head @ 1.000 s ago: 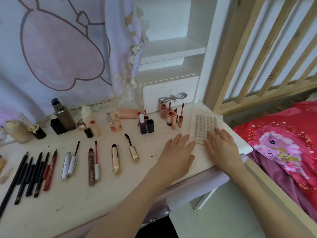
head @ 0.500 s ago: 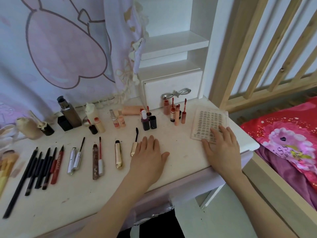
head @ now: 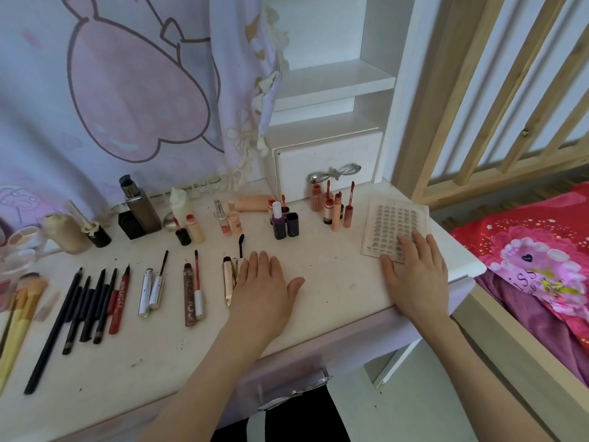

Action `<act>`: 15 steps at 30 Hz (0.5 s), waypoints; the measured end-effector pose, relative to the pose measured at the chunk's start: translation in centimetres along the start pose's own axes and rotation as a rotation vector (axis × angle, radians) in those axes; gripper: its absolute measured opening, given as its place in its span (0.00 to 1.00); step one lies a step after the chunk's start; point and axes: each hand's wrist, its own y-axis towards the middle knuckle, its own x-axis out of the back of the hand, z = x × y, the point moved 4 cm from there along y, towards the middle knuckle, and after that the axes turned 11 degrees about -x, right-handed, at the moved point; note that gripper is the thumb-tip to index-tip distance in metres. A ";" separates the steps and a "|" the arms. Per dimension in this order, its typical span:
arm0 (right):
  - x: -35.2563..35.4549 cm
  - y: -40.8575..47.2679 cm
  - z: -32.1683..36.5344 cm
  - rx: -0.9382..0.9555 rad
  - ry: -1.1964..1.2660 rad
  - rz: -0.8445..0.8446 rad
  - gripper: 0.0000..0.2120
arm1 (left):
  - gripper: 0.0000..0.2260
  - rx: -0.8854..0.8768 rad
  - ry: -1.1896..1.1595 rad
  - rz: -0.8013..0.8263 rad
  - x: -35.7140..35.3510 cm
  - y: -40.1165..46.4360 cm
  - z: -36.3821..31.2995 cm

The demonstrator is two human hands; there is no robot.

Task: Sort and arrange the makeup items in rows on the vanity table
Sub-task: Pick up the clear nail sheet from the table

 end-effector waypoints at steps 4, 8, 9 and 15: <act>0.0 0.0 0.0 0.001 0.000 0.002 0.24 | 0.29 -0.017 -0.029 -0.013 0.2 0.1 0.0; 0.3 -0.2 -0.1 0.018 -0.001 0.002 0.23 | 0.27 -0.200 -0.074 -0.068 0.5 1.0 -2.0; 0.4 -0.3 -0.1 0.029 0.003 0.000 0.23 | 0.26 -0.265 -0.092 -0.084 0.5 1.3 -3.0; 2.3 -1.9 -0.6 0.112 0.216 -0.155 0.10 | 0.26 -0.508 -0.220 -0.115 0.2 3.8 -9.0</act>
